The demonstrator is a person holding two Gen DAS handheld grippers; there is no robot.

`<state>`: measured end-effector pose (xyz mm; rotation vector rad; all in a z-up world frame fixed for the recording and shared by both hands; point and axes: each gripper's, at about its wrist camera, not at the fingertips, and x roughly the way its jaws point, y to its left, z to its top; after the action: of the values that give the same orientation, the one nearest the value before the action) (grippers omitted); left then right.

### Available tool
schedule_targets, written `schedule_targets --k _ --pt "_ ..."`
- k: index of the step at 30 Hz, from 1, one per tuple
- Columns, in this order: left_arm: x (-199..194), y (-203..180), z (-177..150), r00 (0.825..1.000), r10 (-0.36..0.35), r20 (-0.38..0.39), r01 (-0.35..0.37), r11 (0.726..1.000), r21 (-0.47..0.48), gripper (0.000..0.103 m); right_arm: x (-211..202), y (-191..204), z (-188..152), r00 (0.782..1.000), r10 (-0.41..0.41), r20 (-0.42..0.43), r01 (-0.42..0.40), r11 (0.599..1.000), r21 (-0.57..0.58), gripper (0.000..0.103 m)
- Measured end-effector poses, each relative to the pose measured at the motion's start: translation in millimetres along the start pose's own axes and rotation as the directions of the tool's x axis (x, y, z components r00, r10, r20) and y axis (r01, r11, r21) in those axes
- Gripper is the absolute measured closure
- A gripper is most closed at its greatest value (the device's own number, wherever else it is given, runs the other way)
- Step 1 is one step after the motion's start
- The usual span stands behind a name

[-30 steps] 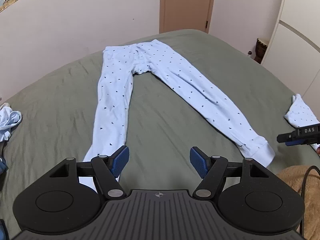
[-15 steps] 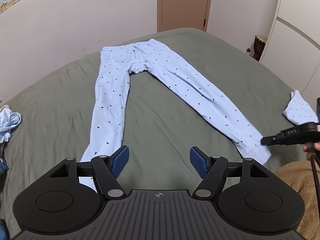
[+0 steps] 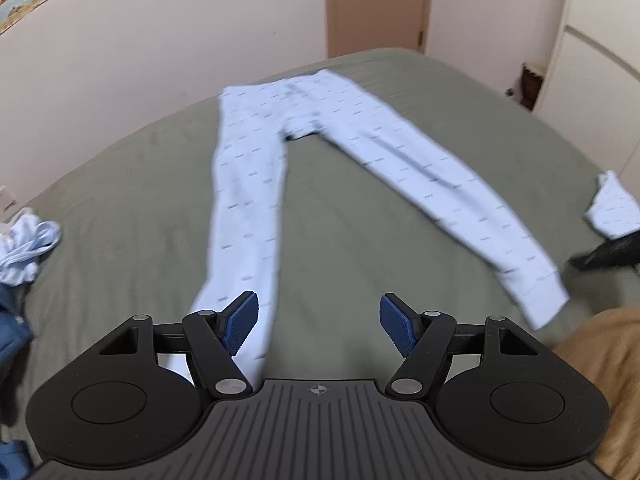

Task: Fold clothes
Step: 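Release the cuff and move the right gripper along the pants leg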

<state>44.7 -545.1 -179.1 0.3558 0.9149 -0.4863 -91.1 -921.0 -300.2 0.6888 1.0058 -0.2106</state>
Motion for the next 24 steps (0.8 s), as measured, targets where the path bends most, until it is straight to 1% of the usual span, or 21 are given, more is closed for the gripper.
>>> schedule_targets --k 2,3,4,6,8,10,12,15,18,20,22,24 --pt "2.2 16.9 -3.6 0.999 0.035 -0.012 -0.035 0.999 -0.006 0.036 -12.2 23.2 8.6 0.999 0.039 0.025 -0.037 0.997 -0.066 0.071" --pt "3.9 27.1 -4.7 0.999 0.050 -0.019 -0.051 0.999 -0.013 0.036 -16.9 39.3 12.8 0.997 0.075 0.029 -0.072 0.992 -0.102 0.057" --pt "5.7 37.3 -5.8 0.997 0.066 -0.027 -0.066 0.998 -0.020 0.036 -18.5 62.2 16.0 0.992 0.125 0.023 -0.120 0.983 -0.141 0.050" --pt "12.1 58.8 -9.4 0.995 0.080 -0.053 -0.082 0.996 -0.031 0.036 -13.5 102.2 15.8 0.983 0.182 -0.003 -0.179 0.964 -0.196 0.050" --pt "17.8 75.3 -13.8 0.993 0.094 -0.073 -0.096 0.995 -0.025 0.036 3.8 150.8 8.3 0.974 0.219 -0.055 -0.225 0.944 -0.243 0.050" --pt "22.1 88.4 -18.5 0.990 0.111 -0.087 -0.113 0.994 -0.013 0.036 26.2 185.7 -5.6 0.964 0.248 -0.100 -0.264 0.937 -0.227 0.050" --pt "23.9 99.0 -23.6 0.988 0.118 -0.097 -0.120 0.993 -0.013 0.036 47.0 212.2 -19.0 0.955 0.266 -0.133 -0.289 0.935 -0.204 0.050" --pt "23.2 107.4 -28.4 0.990 0.097 -0.099 -0.099 0.995 -0.022 0.036 90.1 250.9 -46.8 0.942 0.286 -0.176 -0.313 0.937 -0.155 0.050" --pt "24.8 113.4 -30.2 0.993 0.075 -0.094 -0.078 0.997 -0.025 0.036 122.8 269.7 -59.7 0.940 0.279 -0.196 -0.304 0.945 -0.116 0.050" --pt "27.0 118.4 -32.8 0.994 0.063 -0.089 -0.066 0.997 -0.031 0.036 142.1 274.8 -72.0 0.935 0.275 -0.224 -0.295 0.953 -0.062 0.050" --pt "28.6 125.4 -35.6 0.995 0.055 -0.085 -0.059 0.997 -0.043 0.036 150.6 275.7 -83.6 0.926 0.282 -0.251 -0.296 0.955 -0.022 0.050" --pt "30.2 133.5 -37.8 0.995 0.052 -0.083 -0.057 0.997 -0.056 0.036 154.4 278.3 -96.9 0.919 0.290 -0.266 -0.304 0.953 -0.011 0.050"
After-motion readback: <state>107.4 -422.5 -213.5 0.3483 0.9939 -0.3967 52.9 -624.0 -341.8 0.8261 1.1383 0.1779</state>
